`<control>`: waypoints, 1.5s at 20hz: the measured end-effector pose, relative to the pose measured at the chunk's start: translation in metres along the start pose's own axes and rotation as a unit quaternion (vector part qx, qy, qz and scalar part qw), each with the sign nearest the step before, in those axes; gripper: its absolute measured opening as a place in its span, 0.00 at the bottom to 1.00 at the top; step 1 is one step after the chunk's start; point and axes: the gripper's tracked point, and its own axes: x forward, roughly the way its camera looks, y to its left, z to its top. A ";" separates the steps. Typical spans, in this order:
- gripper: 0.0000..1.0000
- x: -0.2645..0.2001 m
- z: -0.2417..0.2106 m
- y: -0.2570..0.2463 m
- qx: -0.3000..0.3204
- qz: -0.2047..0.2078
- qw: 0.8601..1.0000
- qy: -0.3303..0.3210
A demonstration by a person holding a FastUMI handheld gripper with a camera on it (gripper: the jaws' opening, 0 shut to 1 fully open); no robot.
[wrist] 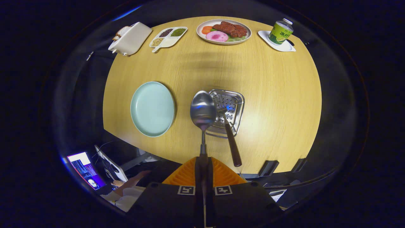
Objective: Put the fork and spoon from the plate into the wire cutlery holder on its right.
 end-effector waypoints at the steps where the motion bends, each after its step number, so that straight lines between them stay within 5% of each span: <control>1: 0.08 0.002 0.001 -0.005 0.004 0.000 1.000 0.009; 8: 0.08 0.018 0.006 -0.020 0.000 0.000 0.996 0.094; 14: 0.13 0.023 0.019 -0.021 0.007 -0.002 0.995 0.097; 16: 0.24 0.015 0.023 -0.018 0.010 0.006 0.997 0.082; 17: 0.45 0.011 0.024 -0.016 0.008 0.010 0.997 0.071; 21: 1.00 -0.020 0.031 -0.002 0.001 0.033 0.999 0.001; 25: 0.99 -0.072 0.054 0.014 0.012 0.064 0.991 -0.121; 30: 0.99 -0.155 0.072 0.027 0.049 0.111 0.954 -0.275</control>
